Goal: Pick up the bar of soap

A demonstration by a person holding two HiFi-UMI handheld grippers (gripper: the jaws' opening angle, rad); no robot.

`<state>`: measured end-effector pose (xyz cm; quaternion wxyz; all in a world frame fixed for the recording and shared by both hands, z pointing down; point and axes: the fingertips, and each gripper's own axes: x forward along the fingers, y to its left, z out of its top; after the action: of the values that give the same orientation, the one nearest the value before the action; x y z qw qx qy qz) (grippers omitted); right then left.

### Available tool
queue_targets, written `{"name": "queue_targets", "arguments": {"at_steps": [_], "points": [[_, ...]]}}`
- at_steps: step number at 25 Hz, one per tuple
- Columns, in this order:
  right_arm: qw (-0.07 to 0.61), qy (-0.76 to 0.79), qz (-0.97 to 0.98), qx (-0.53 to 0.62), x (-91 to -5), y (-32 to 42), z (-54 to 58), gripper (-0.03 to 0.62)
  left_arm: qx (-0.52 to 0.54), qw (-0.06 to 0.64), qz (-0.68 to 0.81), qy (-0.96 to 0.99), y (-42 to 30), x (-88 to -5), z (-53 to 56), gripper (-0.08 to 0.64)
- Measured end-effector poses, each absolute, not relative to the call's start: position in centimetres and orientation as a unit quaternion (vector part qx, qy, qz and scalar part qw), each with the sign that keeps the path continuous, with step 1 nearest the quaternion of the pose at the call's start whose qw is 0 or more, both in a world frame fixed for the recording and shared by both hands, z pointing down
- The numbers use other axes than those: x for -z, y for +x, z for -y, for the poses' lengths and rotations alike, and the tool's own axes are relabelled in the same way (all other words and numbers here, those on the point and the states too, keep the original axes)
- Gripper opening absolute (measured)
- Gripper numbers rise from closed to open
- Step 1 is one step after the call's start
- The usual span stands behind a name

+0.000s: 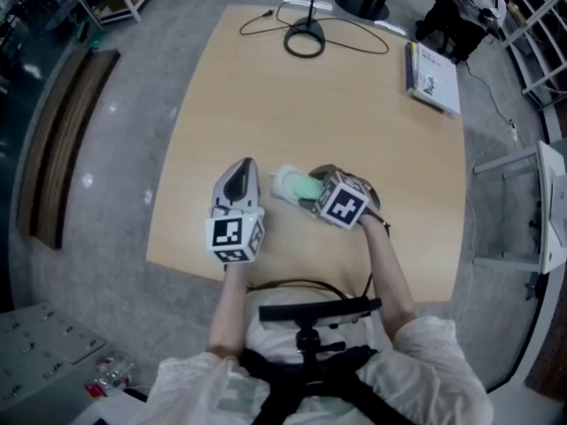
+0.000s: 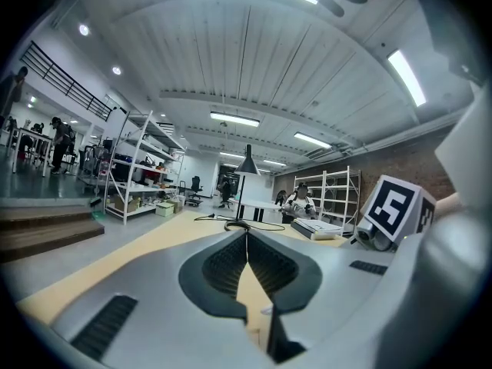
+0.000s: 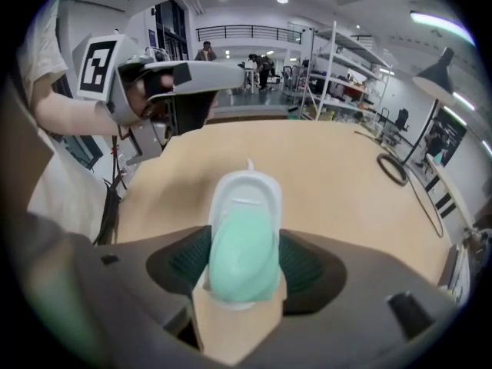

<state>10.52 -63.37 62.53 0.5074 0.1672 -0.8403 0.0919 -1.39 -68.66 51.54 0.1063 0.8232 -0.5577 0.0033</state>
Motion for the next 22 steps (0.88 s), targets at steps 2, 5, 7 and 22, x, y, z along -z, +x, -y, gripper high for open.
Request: {"name": "queue_targets", "arguments": {"at_steps": [2, 5, 7, 22], "points": [[0.540, 0.147, 0.821, -0.113, -63.1, 10.6, 63.6, 0.285, -0.006, 0.106, 0.555, 0.825, -1.0, -51.7, 68.6, 0.012], [0.592, 0.122, 0.787, -0.120, -64.6, 10.9, 63.7, 0.307, -0.012, 0.098, 0.550, 0.829, -0.4, -51.7, 68.5, 0.013], [0.604, 0.129, 0.778, -0.116, -65.0, 11.7, 63.9, 0.301, -0.011, 0.095, 0.549, 0.830, -0.4, -51.4, 68.5, 0.012], [0.251, 0.369, 0.885, -0.131, -55.2, 13.6, 67.3, 0.298, 0.020, 0.104, 0.562, 0.820, -1.9, -50.5, 68.8, 0.012]]}}
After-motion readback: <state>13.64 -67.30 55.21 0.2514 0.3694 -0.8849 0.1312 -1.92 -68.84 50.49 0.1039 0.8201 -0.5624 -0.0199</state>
